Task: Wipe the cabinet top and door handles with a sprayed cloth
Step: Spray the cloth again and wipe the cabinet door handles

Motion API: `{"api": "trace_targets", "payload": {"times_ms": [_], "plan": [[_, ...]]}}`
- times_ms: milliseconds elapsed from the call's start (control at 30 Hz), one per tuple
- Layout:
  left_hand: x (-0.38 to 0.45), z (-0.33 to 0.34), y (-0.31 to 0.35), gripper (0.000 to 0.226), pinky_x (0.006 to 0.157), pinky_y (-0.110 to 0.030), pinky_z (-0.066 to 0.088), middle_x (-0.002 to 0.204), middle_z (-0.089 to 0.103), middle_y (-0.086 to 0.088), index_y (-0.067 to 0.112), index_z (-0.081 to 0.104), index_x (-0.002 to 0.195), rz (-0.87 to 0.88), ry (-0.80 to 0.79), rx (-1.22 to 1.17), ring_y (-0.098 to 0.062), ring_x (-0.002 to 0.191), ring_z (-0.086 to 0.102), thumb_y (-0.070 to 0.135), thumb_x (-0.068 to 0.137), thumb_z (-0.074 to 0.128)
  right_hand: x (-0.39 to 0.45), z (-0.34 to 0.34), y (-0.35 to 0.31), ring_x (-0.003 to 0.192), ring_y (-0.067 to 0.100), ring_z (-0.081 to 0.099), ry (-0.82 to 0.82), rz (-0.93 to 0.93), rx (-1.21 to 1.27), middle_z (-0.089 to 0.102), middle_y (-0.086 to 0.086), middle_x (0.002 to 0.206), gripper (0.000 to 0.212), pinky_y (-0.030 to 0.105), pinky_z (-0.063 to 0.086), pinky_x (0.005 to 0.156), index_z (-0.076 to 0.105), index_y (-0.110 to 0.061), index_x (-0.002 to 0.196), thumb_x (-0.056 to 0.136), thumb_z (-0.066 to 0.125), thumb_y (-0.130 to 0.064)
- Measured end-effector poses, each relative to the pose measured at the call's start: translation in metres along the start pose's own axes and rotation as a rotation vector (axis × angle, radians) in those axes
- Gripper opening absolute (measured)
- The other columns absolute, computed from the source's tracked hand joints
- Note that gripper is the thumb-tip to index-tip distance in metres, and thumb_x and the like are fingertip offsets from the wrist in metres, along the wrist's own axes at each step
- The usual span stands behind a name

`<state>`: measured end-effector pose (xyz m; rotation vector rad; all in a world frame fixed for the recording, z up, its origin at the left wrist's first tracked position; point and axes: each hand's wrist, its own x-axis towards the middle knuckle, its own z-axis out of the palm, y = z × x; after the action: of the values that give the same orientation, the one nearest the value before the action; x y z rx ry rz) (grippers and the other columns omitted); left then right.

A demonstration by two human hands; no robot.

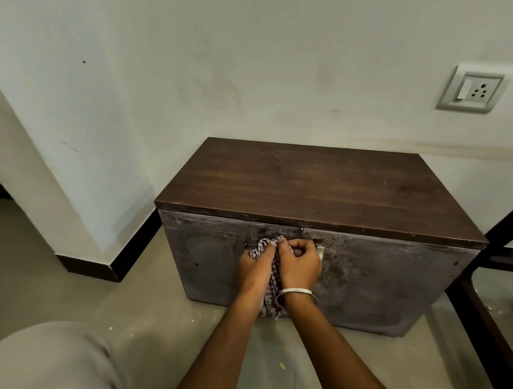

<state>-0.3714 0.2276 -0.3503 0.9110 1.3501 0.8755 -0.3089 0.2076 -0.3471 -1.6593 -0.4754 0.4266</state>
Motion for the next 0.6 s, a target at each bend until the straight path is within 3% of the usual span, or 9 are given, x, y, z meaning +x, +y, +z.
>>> {"api": "trace_targets", "payload": {"times_ms": [100,200,300,467,600], "plan": [[0.002,0.001,-0.004,0.089,0.084,-0.042,0.059,0.107,0.072,-0.004,0.017,0.061,0.122,0.014,-0.023,0.036,-0.022,0.093,0.07,0.067,0.048,0.064,-0.004,-0.002,0.003,0.061,0.006,0.053,0.05,0.007,0.012,0.058,-0.005,0.067,0.014,0.011,0.035,0.052,0.062,-0.011,0.085,0.085,0.069,-0.023],[0.0,-0.002,-0.001,0.058,0.082,-0.045,0.059,0.094,0.075,-0.004,0.017,0.067,0.107,0.008,-0.061,0.021,-0.022,0.085,0.072,0.055,0.063,0.068,-0.006,-0.002,0.004,0.061,0.002,0.053,0.045,-0.006,0.012,0.058,-0.007,0.068,0.013,0.008,0.034,0.051,0.061,-0.011,0.087,0.087,0.067,-0.022],[0.0,-0.006,-0.001,0.04,0.084,-0.045,0.058,0.095,0.075,-0.006,0.015,0.068,0.106,-0.009,-0.072,-0.016,-0.024,0.086,0.072,0.043,0.078,0.068,-0.007,-0.002,0.01,0.071,0.012,0.059,-0.014,-0.097,-0.001,0.063,-0.001,0.078,0.012,0.015,0.041,0.061,0.06,-0.011,0.089,0.088,0.066,-0.021],[-0.004,-0.009,-0.012,0.044,0.087,-0.045,0.057,0.104,0.072,-0.007,0.017,0.063,0.112,-0.036,-0.045,0.034,-0.025,0.093,0.069,0.047,0.08,0.066,-0.012,-0.005,0.036,0.081,0.017,0.063,-0.104,-0.221,-0.049,0.064,0.002,0.087,0.008,0.03,0.051,0.073,0.055,-0.017,0.09,0.091,0.062,-0.018],[-0.009,-0.012,-0.016,0.02,0.091,-0.042,0.054,0.1,0.067,-0.003,0.02,0.058,0.103,-0.066,-0.039,0.081,-0.022,0.093,0.065,0.035,0.09,0.061,-0.014,-0.008,0.05,0.08,0.02,0.063,-0.147,-0.214,-0.057,0.065,0.006,0.086,0.008,0.029,0.051,0.071,0.055,-0.014,0.09,0.091,0.062,-0.014]]}}
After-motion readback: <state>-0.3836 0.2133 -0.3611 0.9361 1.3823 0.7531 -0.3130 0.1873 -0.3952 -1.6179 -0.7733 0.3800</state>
